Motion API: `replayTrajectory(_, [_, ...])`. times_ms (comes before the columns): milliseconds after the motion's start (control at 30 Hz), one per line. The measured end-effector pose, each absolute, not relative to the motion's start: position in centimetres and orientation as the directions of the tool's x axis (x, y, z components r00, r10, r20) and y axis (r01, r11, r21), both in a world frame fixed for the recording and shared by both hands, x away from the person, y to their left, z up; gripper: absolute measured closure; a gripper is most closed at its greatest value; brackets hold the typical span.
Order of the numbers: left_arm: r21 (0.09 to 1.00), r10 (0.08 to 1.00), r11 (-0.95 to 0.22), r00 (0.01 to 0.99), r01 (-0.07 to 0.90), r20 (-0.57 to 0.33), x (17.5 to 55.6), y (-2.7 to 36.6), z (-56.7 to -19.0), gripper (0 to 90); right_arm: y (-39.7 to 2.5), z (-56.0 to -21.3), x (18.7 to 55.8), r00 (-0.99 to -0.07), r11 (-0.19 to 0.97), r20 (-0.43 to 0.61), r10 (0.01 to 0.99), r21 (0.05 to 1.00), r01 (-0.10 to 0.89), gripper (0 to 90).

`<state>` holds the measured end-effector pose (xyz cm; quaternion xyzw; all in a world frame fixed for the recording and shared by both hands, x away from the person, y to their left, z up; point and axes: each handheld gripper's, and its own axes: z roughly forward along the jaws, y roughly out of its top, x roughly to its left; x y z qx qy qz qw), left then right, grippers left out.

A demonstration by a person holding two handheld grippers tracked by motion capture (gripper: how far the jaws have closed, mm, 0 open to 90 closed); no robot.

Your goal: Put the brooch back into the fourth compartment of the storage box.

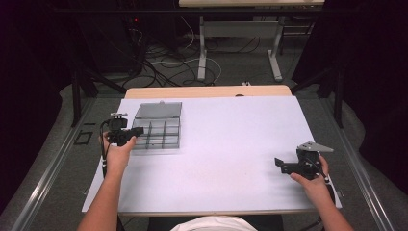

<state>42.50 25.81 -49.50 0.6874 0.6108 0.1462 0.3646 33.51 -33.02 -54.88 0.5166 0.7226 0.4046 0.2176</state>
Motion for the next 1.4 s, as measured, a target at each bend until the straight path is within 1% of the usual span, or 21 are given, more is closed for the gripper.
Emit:
replayTrajectory(167, [0.677, 0.951, 0.022, 0.193, 0.735, -0.240, 42.7, 26.0, -50.1, 76.7, -33.1, -54.9, 33.5, -0.371, 0.141, 0.098, 0.924, 0.813, 0.565, 0.0])
replayTrajectory(333, [0.645, 0.955, 0.009, 0.185, 0.764, -0.234, 42.9, 26.2, -50.5, 76.6, -33.1, -54.9, 33.6, -0.372, 0.141, 0.098, 0.923, 0.813, 0.565, 0.0])
replayTrajectory(700, [0.637, 0.962, 0.022, 0.158, 0.770, -0.225, 43.2, 26.4, -51.6, 76.6, -33.1, -54.9, 33.5, -0.375, 0.142, 0.099, 0.922, 0.813, 0.564, 0.0])
replayTrajectory(733, [0.623, 0.961, 0.008, 0.167, 0.782, -0.221, 43.2, 26.6, -51.5, 76.6, -33.1, -54.9, 33.5, -0.375, 0.143, 0.098, 0.922, 0.814, 0.564, 0.0])
replayTrajectory(933, [0.626, 0.964, 0.023, 0.149, 0.780, -0.221, 43.4, 26.6, -52.1, 76.6, -33.1, -54.9, 33.5, -0.376, 0.142, 0.100, 0.921, 0.814, 0.564, 0.0])
replayTrajectory(1133, [0.612, 0.964, 0.009, 0.156, 0.791, -0.216, 43.4, 26.9, -52.1, 76.6, -33.1, -54.9, 33.5, -0.376, 0.142, 0.099, 0.921, 0.814, 0.563, 0.0])
replayTrajectory(1400, [0.624, 0.965, 0.018, 0.150, 0.781, -0.216, 43.4, 26.8, -52.2, 76.1, -33.1, -54.8, 33.5, -0.376, 0.142, 0.099, 0.921, 0.814, 0.564, 0.0])
